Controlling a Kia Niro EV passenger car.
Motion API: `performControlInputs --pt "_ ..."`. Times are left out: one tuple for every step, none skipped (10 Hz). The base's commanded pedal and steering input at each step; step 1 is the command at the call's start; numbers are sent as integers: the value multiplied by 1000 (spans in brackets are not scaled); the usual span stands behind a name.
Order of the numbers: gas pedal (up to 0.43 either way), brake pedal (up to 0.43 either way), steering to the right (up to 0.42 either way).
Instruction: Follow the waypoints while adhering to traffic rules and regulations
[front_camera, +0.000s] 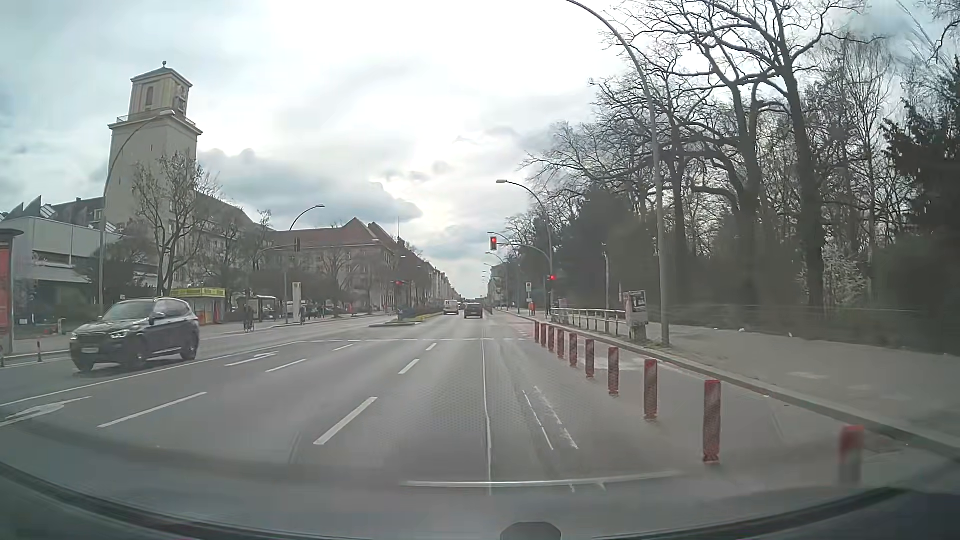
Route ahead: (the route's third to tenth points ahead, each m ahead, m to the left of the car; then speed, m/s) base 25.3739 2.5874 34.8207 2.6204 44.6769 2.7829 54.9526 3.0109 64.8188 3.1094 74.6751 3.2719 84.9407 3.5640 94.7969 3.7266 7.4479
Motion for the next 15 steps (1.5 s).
performControlInputs --pt "0 43 -1" --pt "0 49 -1" --pt "0 67 -1" --pt "0 79 -1" --pt "0 91 -1" --pt "0 122 -1" --pt "0 152 -1" --pt "0 183 -1" --pt "0 220 -1" --pt "0 226 -1" --pt "0 207 -1" --pt "0 195 -1" --pt "0 189 -1" --pt "0 189 -1" --pt "0 189 -1"
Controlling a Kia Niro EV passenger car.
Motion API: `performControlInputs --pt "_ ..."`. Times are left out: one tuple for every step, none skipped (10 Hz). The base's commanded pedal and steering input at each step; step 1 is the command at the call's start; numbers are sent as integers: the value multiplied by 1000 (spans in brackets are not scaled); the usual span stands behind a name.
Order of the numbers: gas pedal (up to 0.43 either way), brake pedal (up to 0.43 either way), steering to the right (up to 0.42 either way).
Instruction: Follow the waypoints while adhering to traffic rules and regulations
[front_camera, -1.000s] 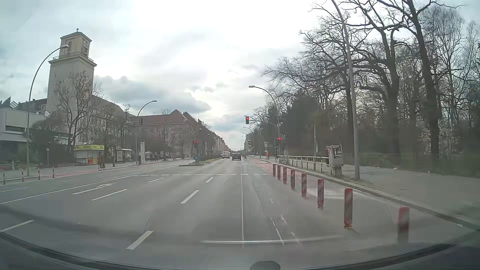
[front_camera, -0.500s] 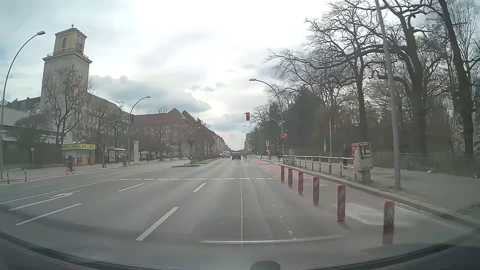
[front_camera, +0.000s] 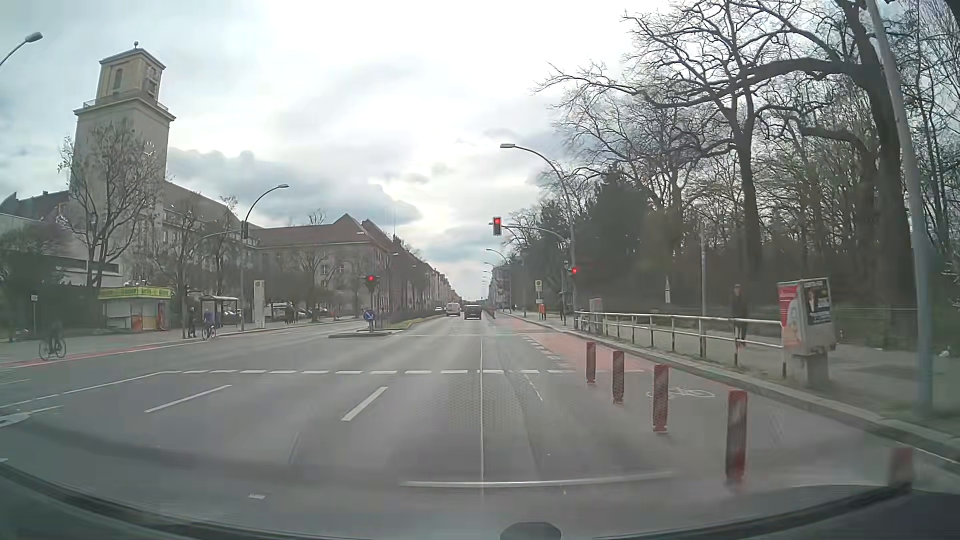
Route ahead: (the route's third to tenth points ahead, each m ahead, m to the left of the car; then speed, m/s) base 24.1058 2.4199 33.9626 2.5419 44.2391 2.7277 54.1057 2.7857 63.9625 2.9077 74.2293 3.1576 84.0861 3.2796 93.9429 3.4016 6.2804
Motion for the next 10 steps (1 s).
performControlInputs --pt "0 177 -1" --pt "0 177 -1" --pt "0 177 -1" --pt "0 171 -1" --pt "0 140 -1" --pt "0 128 -1" --pt "0 122 -1" --pt "0 116 -1" --pt "0 110 -1" --pt "0 104 -1"
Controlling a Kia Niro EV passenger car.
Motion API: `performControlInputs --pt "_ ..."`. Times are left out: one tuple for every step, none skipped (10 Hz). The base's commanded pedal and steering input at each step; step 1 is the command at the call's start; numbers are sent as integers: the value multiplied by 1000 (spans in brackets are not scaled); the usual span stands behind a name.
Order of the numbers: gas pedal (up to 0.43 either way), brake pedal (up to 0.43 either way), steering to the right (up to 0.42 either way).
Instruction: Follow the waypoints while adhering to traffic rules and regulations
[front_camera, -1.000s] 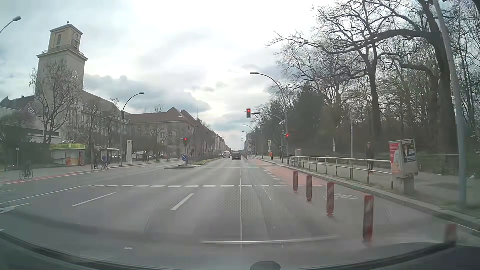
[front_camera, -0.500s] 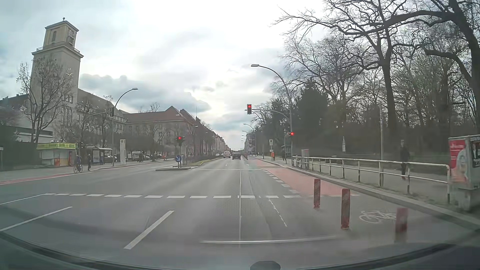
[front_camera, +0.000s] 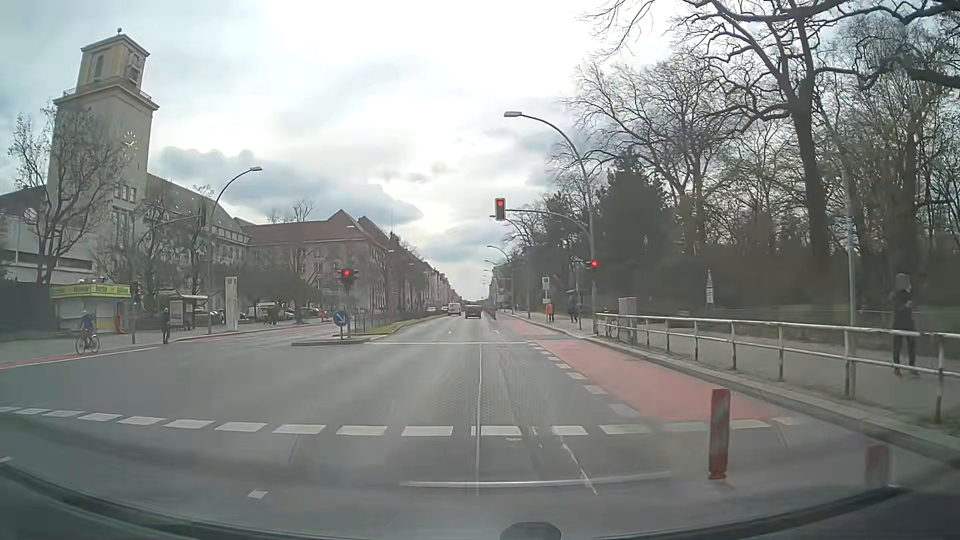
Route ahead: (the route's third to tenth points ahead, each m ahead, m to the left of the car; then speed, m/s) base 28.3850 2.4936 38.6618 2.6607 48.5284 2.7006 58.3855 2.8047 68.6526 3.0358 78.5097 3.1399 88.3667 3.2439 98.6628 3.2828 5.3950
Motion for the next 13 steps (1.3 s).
performControlInputs --pt "0 98 -1" --pt "0 91 0" --pt "0 85 0" --pt "0 85 3" --pt "0 85 5" --pt "0 85 5" --pt "0 85 5" --pt "0 85 5" --pt "0 85 5" --pt "0 85 5" --pt "0 85 5" --pt "0 85 5" --pt "0 85 5"
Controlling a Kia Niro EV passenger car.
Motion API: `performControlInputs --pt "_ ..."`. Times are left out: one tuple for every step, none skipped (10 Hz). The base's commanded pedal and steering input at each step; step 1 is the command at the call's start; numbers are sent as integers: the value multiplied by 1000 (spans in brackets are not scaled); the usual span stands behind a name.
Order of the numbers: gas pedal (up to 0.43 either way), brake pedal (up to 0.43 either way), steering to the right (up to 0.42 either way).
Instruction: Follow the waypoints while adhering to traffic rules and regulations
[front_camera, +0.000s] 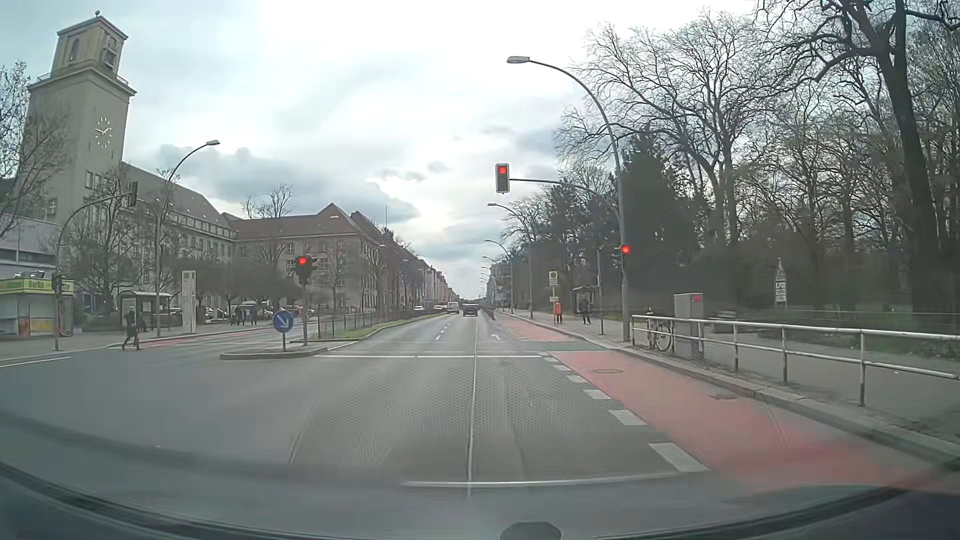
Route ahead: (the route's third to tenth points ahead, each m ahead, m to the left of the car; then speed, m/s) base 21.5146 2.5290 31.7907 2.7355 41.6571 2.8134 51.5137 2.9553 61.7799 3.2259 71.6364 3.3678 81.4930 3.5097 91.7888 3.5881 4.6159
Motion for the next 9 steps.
performControlInputs --pt "0 85 5" --pt "0 79 5" --pt "0 79 4" --pt "0 79 4" --pt "0 79 1" --pt "0 79 -3" --pt "0 79 -8" --pt "0 79 -10" --pt "0 79 -11"
